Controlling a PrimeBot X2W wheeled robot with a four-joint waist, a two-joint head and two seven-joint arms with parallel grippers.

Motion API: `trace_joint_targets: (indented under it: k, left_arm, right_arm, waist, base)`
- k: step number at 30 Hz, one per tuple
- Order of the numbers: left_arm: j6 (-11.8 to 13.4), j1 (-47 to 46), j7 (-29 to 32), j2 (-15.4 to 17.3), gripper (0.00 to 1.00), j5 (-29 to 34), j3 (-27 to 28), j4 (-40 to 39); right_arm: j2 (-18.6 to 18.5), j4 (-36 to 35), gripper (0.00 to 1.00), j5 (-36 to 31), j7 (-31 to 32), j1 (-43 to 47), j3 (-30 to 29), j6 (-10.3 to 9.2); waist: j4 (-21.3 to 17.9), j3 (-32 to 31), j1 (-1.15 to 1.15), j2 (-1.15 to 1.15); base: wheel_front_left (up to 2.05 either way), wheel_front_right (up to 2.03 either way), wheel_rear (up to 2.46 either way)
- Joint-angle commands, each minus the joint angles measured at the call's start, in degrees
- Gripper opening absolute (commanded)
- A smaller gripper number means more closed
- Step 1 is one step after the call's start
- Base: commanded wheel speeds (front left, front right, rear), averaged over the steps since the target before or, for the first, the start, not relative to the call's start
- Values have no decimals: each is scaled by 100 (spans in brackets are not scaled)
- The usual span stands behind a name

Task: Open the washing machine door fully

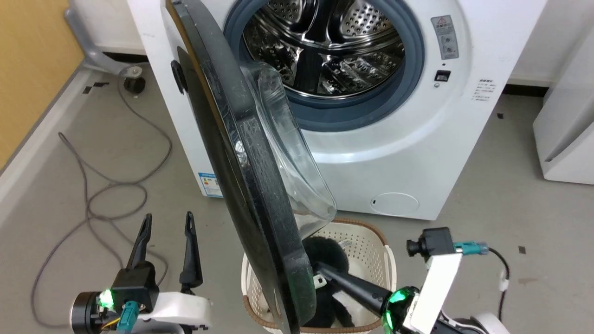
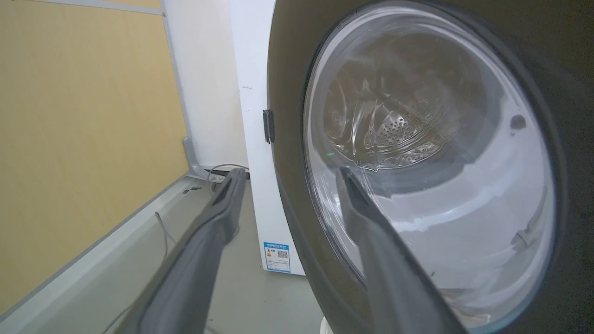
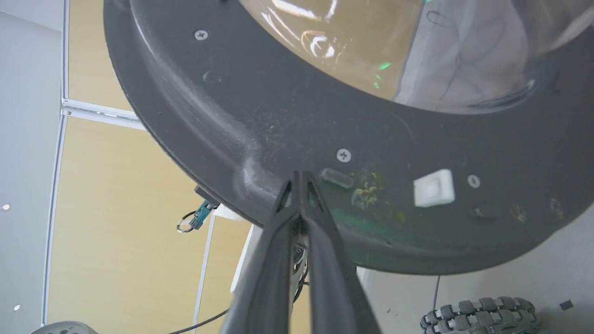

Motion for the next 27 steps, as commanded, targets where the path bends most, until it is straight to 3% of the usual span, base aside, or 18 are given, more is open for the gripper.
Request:
trace_joint_targets:
  k: [1, 6, 7, 8, 14, 16, 21, 22, 27]
  left_arm:
    - [-27, 94, -25, 21, 100, 52, 15, 14]
    - [-3, 233, -25, 76, 100, 167, 61, 12]
    - [-3, 233, -25, 76, 100, 167, 61, 12]
    - [40, 270, -25, 94, 100, 220, 60, -25]
    - [147, 335, -25, 141, 100, 278, 47, -87]
    - [182, 354, -25, 152, 100, 275, 54, -107]
    - [230, 372, -25, 189, 100, 239, 90, -147]
    - [230, 372, -25, 189, 100, 239, 90, -147]
    - [259, 385, -25, 205, 100, 209, 121, -174]
  right_arm:
    - [25, -93, 0, -102, -130, 98, -44, 36]
    - [-75, -472, 0, -1085, -1543, 103, -379, 36]
    - [-75, -472, 0, -1085, -1543, 103, -379, 36]
    - [-145, -645, 0, -1516, -2307, 98, -451, 36]
    - [-646, -719, 0, -3123, -4540, 59, -465, 36]
    - [-759, -657, 0, -3920, -4666, 53, -627, 36]
    - [-369, -1162, 0, -6224, -4679, 264, -1644, 36]
    - [-369, -1162, 0, -6224, -4679, 264, -1644, 36]
    - [-94, -1352, 0, -7770, -4681, 673, -2167, 36]
  waist:
    - [-33, -41, 1, 0]
    - [-114, -192, 1, 0]
    - [-114, -192, 1, 0]
    - [-137, -223, 1, 0]
    - [-221, -307, 1, 0]
    - [-257, -319, 1, 0]
    - [-334, -312, 1, 0]
    - [-334, -312, 1, 0]
    - [-383, -321, 1, 0]
  base:
    - [0, 0, 0]
    - [0, 0, 0]
    - [0, 0, 0]
    - [0, 0, 0]
    - [0, 0, 0]
    - [0, 0, 0]
    - [0, 0, 0]
    - [0, 0, 0]
    - [0, 0, 0]
